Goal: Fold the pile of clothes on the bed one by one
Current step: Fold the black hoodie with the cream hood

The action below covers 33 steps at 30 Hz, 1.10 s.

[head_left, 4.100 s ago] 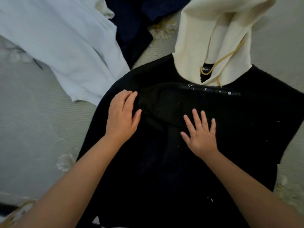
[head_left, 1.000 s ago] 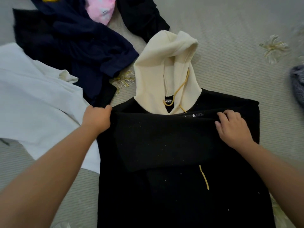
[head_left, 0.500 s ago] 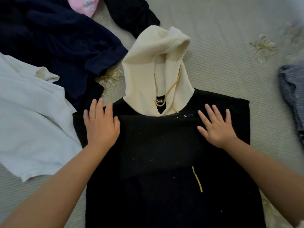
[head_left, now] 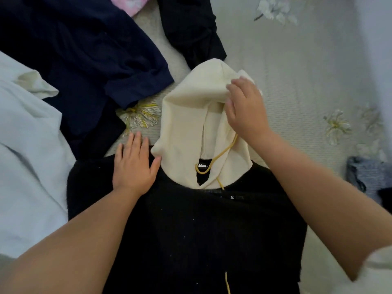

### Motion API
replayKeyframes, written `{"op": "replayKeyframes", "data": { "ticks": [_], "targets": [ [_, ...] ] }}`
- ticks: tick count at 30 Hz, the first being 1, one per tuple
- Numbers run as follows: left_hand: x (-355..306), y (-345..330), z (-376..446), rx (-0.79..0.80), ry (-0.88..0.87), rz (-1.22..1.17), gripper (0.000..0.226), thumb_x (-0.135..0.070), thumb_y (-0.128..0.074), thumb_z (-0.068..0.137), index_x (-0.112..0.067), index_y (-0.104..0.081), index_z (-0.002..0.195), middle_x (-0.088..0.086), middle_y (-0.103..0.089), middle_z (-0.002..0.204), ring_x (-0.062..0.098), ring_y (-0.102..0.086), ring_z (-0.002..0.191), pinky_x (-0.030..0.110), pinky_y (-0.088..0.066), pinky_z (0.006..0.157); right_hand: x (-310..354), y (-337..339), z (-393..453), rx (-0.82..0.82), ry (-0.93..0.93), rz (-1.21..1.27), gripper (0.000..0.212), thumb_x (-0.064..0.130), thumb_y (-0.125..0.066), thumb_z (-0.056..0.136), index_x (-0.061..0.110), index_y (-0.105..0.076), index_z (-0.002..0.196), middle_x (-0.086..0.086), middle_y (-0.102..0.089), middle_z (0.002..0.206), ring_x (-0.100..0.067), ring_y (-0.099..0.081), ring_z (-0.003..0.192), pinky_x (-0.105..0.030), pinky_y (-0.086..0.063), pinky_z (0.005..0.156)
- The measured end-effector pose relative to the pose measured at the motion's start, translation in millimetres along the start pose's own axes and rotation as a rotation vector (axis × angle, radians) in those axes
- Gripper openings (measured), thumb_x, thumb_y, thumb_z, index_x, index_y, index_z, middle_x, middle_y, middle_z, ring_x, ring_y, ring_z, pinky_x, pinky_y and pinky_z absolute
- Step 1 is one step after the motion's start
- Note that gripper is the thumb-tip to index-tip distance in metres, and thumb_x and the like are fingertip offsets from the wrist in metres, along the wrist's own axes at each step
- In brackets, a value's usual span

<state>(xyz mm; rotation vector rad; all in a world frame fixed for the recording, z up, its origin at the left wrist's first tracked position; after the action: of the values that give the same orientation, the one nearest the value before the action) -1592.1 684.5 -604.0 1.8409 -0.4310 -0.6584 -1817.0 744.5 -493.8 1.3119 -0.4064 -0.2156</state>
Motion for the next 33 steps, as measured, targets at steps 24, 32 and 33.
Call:
{"op": "replayKeyframes", "data": {
  "ticks": [24, 32, 33],
  "targets": [
    [-3.1, 21.4, -7.8, 0.041, 0.030, -0.338, 0.052, -0.029, -0.028, 0.099, -0.006, -0.018, 0.144, 0.008, -0.010, 0.154, 0.017, -0.002, 0.142, 0.031, 0.001, 0.113, -20.7, 45.1, -83.9, 0.121, -0.485, 0.667, 0.013, -0.003, -0.067, 0.076, 0.002, -0.062, 0.087, -0.009, -0.056, 0.084, -0.017, -0.050, 0.082, -0.023, -0.038, 0.069],
    [-38.5, 55.0, -116.4, 0.258, 0.471, -1.433, 0.051, -0.055, -0.020, 0.093, -0.022, -0.057, 0.106, -0.007, -0.067, 0.086, 0.007, -0.063, 0.077, 0.026, -0.049, 0.064, 67.3, 81.5, -260.8, -0.018, 0.046, 0.544, 0.004, 0.002, -0.061, 0.076, 0.000, -0.058, 0.076, -0.014, -0.058, 0.095, -0.024, -0.052, 0.087, -0.026, -0.040, 0.077],
    [-39.4, 49.8, -131.7, 0.326, 0.499, -1.455, 0.048, -0.057, -0.024, 0.092, -0.025, -0.058, 0.103, -0.008, -0.068, 0.086, 0.007, -0.065, 0.077, 0.025, -0.050, 0.060, 76.5, 73.9, -283.8, 0.021, 0.083, 0.525, 0.006, -0.004, -0.061, 0.072, 0.000, -0.057, 0.074, -0.016, -0.058, 0.095, -0.027, -0.053, 0.087, -0.028, -0.041, 0.075]
  ]
}}
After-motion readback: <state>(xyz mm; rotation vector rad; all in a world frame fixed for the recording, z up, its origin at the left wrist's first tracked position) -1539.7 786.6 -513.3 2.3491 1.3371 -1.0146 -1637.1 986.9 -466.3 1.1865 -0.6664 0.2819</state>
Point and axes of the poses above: each hand's wrist, its own z-axis towards the middle knuckle, its own y-axis out of the back of the hand, x = y × z, the point moved 4 cm from there along z, towards the middle knuckle
